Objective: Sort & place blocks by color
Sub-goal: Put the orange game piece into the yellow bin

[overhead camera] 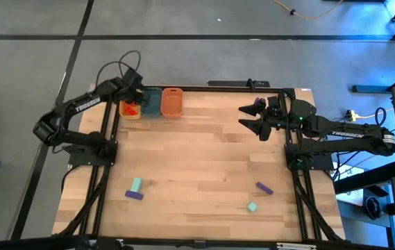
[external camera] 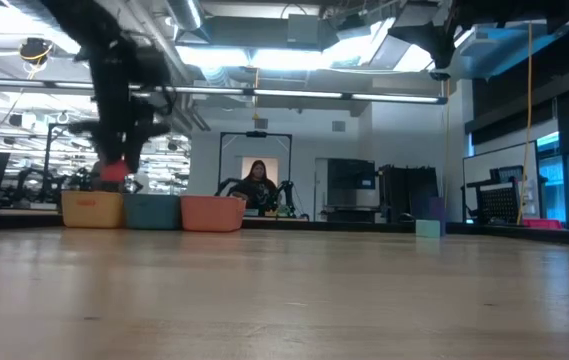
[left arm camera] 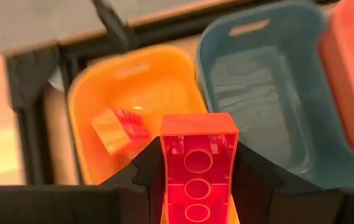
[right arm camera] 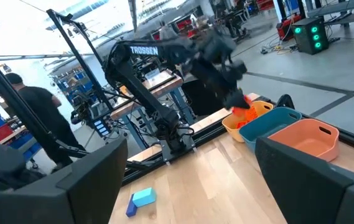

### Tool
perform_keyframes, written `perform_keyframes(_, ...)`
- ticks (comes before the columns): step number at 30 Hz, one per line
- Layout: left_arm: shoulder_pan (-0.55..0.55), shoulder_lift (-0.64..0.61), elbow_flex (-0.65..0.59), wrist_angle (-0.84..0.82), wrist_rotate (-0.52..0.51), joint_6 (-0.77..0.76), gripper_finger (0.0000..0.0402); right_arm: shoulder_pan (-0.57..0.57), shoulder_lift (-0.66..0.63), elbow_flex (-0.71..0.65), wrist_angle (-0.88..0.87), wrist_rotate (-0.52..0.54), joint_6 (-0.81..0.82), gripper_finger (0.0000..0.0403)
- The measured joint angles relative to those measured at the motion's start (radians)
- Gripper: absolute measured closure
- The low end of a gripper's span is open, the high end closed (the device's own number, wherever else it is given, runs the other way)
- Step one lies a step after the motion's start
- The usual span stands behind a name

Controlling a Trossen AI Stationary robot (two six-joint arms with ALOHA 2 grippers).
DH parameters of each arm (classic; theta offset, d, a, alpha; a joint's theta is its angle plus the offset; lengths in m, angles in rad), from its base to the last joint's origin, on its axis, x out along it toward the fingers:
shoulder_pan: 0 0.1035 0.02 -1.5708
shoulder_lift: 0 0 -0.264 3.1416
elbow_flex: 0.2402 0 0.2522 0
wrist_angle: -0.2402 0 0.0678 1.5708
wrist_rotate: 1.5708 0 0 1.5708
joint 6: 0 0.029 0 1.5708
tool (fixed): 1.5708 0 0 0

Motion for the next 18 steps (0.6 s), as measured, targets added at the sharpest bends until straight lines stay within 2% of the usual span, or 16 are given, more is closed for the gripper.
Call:
perform_keyframes(7,-0.001,0.000,-0.154,0.158,-0.012,-0.100,0.0275,0.000,0.000,0.000,0.000,0.001,0.000,0.0048)
perform_keyframes(14,-0.001,-0.001,-0.185,0.187,-0.062,-0.117,0.0275,0.000,0.000,0.000,0.000,0.002,0.000,0.0048)
perform_keyframes(18,-0.001,-0.001,-0.185,0.195,-0.071,-0.117,0.0255,0.000,0.000,0.000,0.001,0.002,0.000,0.0048)
